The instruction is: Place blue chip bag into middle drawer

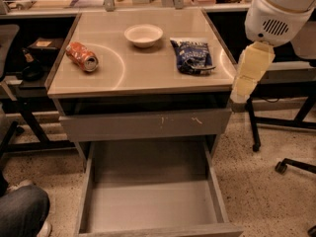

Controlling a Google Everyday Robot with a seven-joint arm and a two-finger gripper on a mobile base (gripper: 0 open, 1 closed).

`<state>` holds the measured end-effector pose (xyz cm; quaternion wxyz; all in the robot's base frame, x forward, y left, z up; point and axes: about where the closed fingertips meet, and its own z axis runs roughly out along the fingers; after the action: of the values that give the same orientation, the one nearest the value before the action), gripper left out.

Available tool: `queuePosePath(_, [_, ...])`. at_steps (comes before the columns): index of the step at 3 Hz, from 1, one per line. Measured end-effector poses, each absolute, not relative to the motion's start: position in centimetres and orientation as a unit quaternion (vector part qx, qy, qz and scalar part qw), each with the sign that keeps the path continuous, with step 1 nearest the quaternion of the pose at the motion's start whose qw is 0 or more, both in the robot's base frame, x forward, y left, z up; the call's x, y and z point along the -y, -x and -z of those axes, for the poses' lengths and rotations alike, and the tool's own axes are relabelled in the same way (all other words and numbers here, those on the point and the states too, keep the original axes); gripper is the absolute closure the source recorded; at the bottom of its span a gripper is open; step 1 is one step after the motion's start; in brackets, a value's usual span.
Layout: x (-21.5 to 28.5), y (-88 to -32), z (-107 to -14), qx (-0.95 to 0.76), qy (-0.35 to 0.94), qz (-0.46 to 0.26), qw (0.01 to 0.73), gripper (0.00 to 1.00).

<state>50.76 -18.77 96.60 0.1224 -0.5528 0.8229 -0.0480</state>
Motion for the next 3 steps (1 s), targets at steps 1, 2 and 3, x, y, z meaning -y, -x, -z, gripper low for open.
queuePosePath(1, [18.8,-50.8,-96.6,-0.823,0.553,0.048,0.122,0.0])
queuePosePath(2, [18.3,-52.1,-95.6,-0.84,0.526,0.036,0.127,0.0])
queuePosePath(3, [17.6,-55.8,-93.7,-0.873,0.471,0.006,0.129,0.0])
